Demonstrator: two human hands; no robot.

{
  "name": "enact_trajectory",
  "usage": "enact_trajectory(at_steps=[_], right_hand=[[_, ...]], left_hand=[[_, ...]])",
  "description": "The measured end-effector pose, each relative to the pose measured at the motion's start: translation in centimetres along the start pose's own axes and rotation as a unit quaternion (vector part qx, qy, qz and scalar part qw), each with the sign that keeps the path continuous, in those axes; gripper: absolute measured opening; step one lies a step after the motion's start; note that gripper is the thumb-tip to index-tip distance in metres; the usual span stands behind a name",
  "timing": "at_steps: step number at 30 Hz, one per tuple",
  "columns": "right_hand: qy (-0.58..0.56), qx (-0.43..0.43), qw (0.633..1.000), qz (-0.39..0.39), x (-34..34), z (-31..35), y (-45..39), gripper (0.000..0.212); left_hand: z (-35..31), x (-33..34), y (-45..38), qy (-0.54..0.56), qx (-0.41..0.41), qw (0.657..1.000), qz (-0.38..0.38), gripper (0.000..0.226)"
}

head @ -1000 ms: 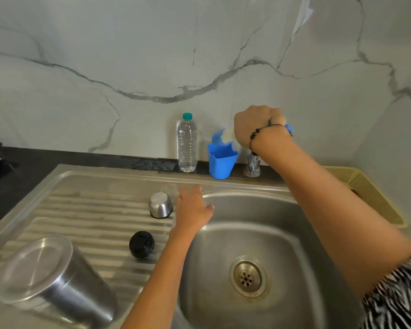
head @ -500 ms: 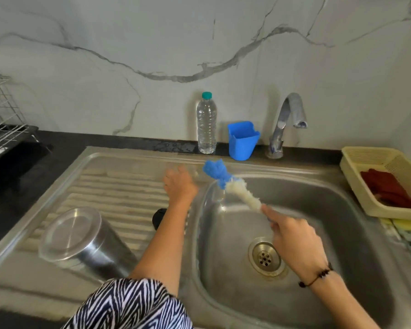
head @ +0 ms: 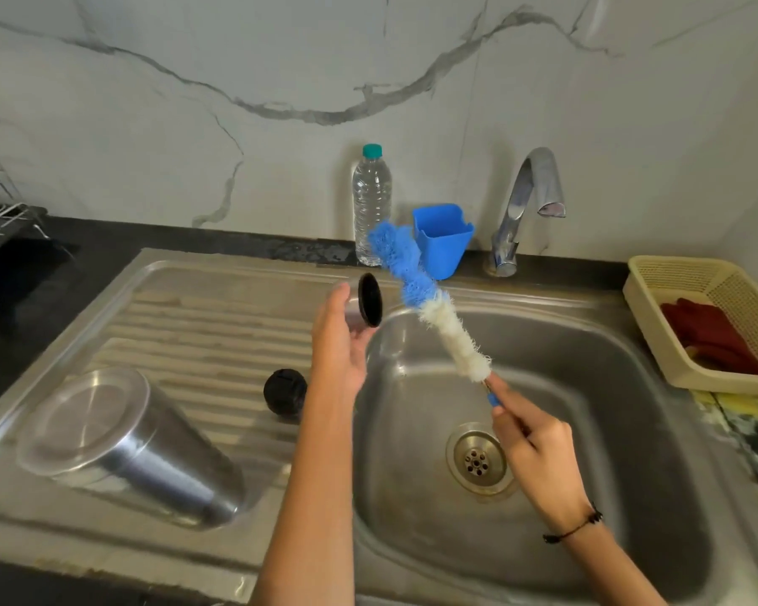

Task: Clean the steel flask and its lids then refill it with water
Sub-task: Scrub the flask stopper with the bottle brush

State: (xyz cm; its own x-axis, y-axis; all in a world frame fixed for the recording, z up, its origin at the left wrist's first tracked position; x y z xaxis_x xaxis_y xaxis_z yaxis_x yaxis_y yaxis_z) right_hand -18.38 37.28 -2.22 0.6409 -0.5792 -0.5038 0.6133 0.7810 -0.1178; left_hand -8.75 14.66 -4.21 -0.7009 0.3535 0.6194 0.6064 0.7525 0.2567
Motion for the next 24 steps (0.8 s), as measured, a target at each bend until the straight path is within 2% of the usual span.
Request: enact_trajectory(at_steps=[2,5,7,11,15,18,20,21,22,24], right_hand=[[0.003,-0.028,1.0,-0.004,-0.2,0.1,0.8,0.052],[0.038,-0.071,0.997,0.01,-0.3,-0.3,2.2,0.075],[0.056,-0.1,0.993,0.029,-0.7,-0.5,2.8,0.074],[0.126,-0.155,0.979,0.048,-1.8,-0.6,3.8,0.071],[0.269,-0.195,0.94,0.076,-1.5,-0.3,4.3,0.062],[0.395,-0.216,0.89,0.077,-1.8,0.5,2.8,0.057],[0.467,-0.195,0.859,0.084,-1.8,0.7,1.5,0.056],[0.467,-0.156,0.862,0.121,-1.4,0.6,1.0,0.056],[0.418,-0.09,0.885,0.184,-0.9,0.1,0.6,0.053],[0.145,0.055,0.937,0.312,0.2,-1.2,0.6,0.045]], left_hand=[[1.5,0.5,1.1,0.12,-0.024,0.992,0.017,0.03],[2.6,0.6,2.1,0.108,-0.031,0.993,0.023,0.023],[2.9,0.3,2.4,0.101,-0.017,0.994,0.026,0.021],[2.5,-0.2,3.3,0.21,0.004,0.977,0.029,0.032],[1.9,-0.8,3.3,0.143,0.014,0.989,0.022,0.02],[1.9,-1.1,3.3,0.05,0.015,0.998,0.028,0.012],[1.8,-1.4,3.5,0.052,0.018,0.998,0.022,0.012],[1.8,-1.5,3.6,0.067,0.023,0.997,0.023,0.013],[1.7,-1.5,3.7,0.089,0.03,0.995,0.027,0.014],[1.7,-1.6,3.9,0.142,0.045,0.988,0.029,0.018]])
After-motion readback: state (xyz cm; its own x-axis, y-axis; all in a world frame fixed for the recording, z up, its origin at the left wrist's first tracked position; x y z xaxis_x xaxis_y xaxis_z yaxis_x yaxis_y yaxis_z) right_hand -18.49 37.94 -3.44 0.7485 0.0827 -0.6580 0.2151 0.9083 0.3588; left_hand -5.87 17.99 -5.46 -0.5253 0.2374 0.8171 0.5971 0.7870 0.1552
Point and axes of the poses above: each hand's wrist, its own y-axis away from the middle knuckle, its own x-axis out of the palm, z = x × y, the point moved 8 cm from there along -y, towards the middle knuckle, and after that the axes turned 12 degrees about z, right-handed, at the moved point
